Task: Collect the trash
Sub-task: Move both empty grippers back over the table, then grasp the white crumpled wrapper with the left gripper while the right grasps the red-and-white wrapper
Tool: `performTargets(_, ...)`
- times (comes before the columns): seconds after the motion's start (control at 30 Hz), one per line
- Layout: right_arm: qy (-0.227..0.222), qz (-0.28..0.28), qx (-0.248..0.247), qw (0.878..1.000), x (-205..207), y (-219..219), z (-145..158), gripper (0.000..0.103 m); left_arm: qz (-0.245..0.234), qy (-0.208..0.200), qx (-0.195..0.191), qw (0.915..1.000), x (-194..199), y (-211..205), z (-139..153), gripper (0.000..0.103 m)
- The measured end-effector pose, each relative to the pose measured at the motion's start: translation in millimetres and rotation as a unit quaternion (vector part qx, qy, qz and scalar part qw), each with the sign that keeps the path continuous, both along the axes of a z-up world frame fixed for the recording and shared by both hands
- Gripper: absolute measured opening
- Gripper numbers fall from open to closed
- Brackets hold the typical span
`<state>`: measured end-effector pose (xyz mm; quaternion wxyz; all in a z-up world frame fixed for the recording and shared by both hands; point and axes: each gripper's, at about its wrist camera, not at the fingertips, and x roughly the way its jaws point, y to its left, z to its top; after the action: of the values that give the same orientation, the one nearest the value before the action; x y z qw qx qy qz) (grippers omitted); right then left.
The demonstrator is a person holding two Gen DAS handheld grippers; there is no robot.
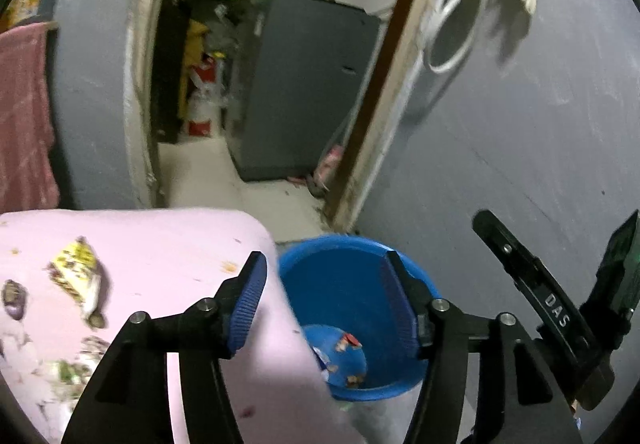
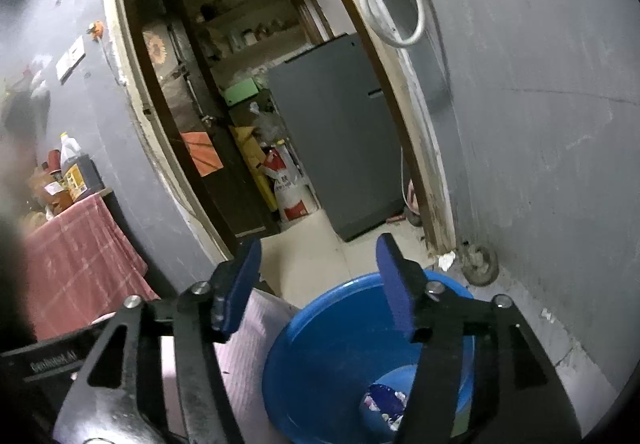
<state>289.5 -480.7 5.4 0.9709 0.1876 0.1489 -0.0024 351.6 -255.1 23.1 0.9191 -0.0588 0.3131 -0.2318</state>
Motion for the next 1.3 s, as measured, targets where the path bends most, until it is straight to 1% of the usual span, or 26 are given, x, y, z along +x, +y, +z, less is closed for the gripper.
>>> performTargets(0.07,-0.011,0.004,-0.008,1.0,-2.0,5.4,4.6,0.072,0.016,-0.009,0.0,0.9998,-2.3,9.9,6.2,0.059)
performTargets(0.1,-0.017,0.008,-0.012,1.0,-3.3,9.1,7.0,0.073,0.026,-0.016,-0.001,0.9995,-4.3,17.1,9.4,0.064)
performTargets(0.17,-0.029,0.015,-0.019,0.999,-6.3,14.9,10.3,0.08,0.045,-0.029,-0.003,0.9986,-7.8,29.2,15.3,0.071)
performTargets(0.2,-0.038,0.022,-0.023,0.999,-7.9,19.9,12.9,0.083,0.053,-0.035,-0.002,0.998,-9.8,34.2,17.2,0.076)
performTargets(0.27,-0.053,0.031,-0.031,0.998,-11.3,29.4,16.6,0.091,0.072,-0.049,0.0,0.9962,-14.6,46.3,21.1,0.078)
performTargets(0.37,-0.075,0.051,-0.039,0.995,-16.2,44.9,20.8,0.099,0.094,-0.063,0.006,0.9936,-21.7,66.1,25.2,0.078)
performTargets(0.4,-0.08,0.057,-0.041,0.994,-16.7,49.6,22.1,0.1,0.103,-0.067,0.008,0.9924,-24.4,72.9,25.6,0.079)
performTargets(0.47,-0.093,0.071,-0.045,0.992,-18.2,61.6,24.8,0.103,0.121,-0.074,0.011,0.9898,-28.3,86.8,26.1,0.089)
performTargets(0.5,-0.098,0.078,-0.047,0.991,-19.3,67.7,25.7,0.103,0.134,-0.079,0.013,0.9877,-31.3,94.4,26.3,0.099)
performTargets(0.53,-0.102,0.084,-0.047,0.99,-19.3,72.0,26.1,0.103,0.15,-0.089,0.013,0.9846,-35.6,102.6,25.5,0.1)
performTargets(0.6,-0.113,0.102,-0.049,0.987,-20.9,84.6,28.0,0.103,0.164,-0.1,0.007,0.9814,-43.4,117.3,24.3,0.1)
performTargets(0.73,-0.125,0.13,-0.057,0.982,-20.8,102.6,30.5,0.103,0.194,-0.109,0.007,0.9748,-53.6,147.3,23.7,0.1)
performTargets(0.83,-0.128,0.15,-0.06,0.979,-19.1,117.0,30.7,0.103,0.215,-0.119,0.014,0.9693,-60.5,164.8,23.6,0.1)
performTargets(1.07,-0.105,0.188,-0.074,0.974,-12.4,148.5,23.5,0.103,0.25,-0.133,0.032,0.9586,-78.3,201.0,16.0,0.1)
performTargets(1.3,-0.069,0.23,-0.093,0.966,-7.0,176.5,15.7,0.103,0.262,-0.119,0.041,0.9567,-82.6,222.5,2.6,0.1)
